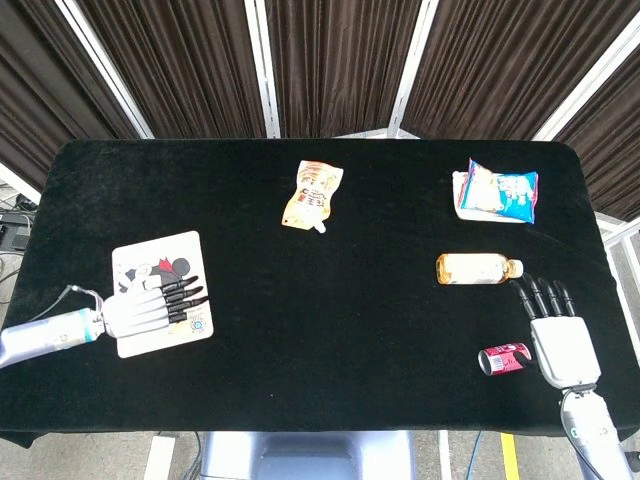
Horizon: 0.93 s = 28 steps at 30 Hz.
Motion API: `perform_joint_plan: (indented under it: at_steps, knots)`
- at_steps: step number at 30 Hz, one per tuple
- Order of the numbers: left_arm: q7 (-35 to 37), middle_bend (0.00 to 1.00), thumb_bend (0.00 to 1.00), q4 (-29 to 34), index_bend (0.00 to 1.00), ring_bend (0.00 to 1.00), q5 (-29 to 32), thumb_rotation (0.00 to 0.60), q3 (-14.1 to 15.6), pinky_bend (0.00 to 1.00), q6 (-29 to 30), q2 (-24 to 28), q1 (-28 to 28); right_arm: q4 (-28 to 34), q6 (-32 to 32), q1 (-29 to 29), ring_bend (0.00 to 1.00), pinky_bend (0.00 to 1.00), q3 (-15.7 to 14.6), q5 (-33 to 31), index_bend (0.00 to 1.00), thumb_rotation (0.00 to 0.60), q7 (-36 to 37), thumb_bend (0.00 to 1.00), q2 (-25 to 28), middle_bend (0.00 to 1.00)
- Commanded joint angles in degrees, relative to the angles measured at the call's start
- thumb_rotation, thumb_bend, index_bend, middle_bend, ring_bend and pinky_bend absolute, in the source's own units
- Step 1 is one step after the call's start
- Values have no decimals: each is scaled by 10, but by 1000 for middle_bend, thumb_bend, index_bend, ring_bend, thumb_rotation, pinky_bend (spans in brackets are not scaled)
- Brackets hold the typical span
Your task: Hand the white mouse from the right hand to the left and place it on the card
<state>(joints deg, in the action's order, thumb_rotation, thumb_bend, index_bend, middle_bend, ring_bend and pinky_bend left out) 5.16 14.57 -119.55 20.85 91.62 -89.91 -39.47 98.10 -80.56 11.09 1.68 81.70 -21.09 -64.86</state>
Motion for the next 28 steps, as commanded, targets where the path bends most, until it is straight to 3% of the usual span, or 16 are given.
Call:
perform_joint_plan:
  at_steps: [1, 6, 8, 9, 12, 18, 21, 28]
  knots:
    - [14, 0, 0, 46, 0, 0, 69, 600, -58, 0, 40, 23, 28, 3, -7, -3, 0, 0, -1, 11, 0, 600, 4, 0, 3, 0]
    - [55, 0, 0, 208, 0, 0, 183, 600, -138, 0, 49, 58, 83, -1, -18, -7, 0, 0, 1, 26, 0, 600, 17, 0, 6, 0]
    - [44, 0, 0, 303, 0, 0, 227, 600, -161, 0, 48, 83, 111, -2, -21, -8, 0, 0, 2, 29, 0, 600, 23, 0, 8, 0]
    - [19, 0, 0, 381, 0, 0, 255, 600, -172, 0, 45, 107, 131, -3, -23, -9, 0, 0, 3, 32, 0, 600, 29, 0, 10, 0]
    - [-50, 0, 0, 548, 0, 0, 321, 600, -186, 0, 34, 161, 174, -4, -28, -10, 0, 0, 3, 40, 0, 600, 40, 0, 13, 0]
    - [-156, 0, 1, 799, 0, 0, 425, 600, -183, 0, 45, 237, 252, -8, -36, -13, 0, 0, 2, 57, 0, 600, 59, 0, 19, 0]
    - [-170, 0, 1, 844, 0, 0, 446, 600, -180, 0, 49, 249, 279, -7, -39, -15, 0, 0, 1, 66, 0, 600, 68, 0, 22, 0]
    - [-155, 0, 0, 835, 0, 0, 440, 600, -183, 0, 49, 244, 304, -9, -41, -18, 0, 0, 1, 73, 0, 600, 80, 0, 28, 0]
